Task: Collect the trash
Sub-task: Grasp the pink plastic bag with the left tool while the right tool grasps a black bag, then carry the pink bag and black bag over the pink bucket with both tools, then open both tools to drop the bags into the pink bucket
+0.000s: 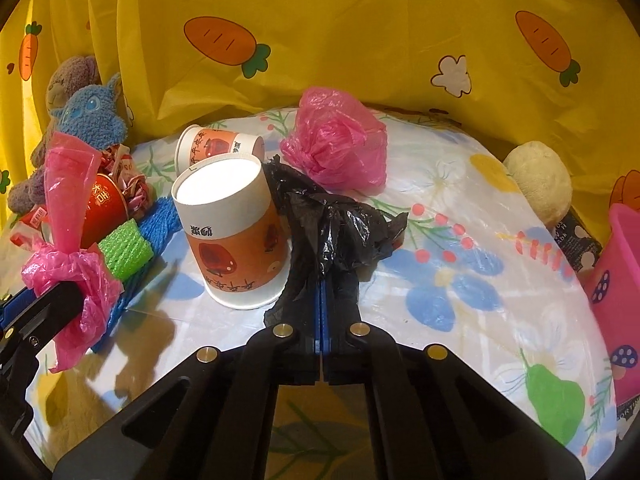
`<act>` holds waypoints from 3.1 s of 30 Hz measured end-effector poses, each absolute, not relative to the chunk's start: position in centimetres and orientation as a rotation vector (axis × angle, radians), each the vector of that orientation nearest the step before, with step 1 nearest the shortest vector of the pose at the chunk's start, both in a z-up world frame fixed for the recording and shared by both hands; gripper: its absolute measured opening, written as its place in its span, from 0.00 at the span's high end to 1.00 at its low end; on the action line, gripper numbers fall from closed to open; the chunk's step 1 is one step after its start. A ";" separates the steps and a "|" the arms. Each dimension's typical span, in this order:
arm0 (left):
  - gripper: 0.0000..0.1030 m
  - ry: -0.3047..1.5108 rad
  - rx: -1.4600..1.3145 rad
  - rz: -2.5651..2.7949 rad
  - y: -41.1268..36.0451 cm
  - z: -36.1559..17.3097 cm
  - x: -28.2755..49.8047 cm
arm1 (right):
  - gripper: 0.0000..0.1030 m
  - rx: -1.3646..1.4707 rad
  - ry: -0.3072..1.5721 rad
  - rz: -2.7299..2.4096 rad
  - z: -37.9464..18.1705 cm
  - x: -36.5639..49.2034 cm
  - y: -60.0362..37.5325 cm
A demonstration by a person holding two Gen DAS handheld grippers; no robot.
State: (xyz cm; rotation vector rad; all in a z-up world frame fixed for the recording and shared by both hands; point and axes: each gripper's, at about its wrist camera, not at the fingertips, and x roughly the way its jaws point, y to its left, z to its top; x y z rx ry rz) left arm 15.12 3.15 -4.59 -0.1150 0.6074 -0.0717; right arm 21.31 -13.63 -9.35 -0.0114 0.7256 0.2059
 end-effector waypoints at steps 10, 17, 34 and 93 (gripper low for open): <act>0.67 0.582 -0.102 -0.099 1.5 -3.3 13.7 | 0.99 -0.002 0.578 0.200 -6.0 16.2 -16.7; 0.67 0.558 -0.077 -0.133 -0.8 -2.2 12.1 | 0.99 -0.017 0.528 0.215 -4.5 12.7 -18.1; 0.67 0.538 -0.025 -0.228 -6.3 -1.2 10.6 | 0.99 0.007 0.473 0.202 -2.9 9.4 -21.9; 0.64 0.542 0.012 -0.837 -32.4 -2.0 20.4 | 0.99 0.142 0.471 -0.283 -1.9 13.3 -44.5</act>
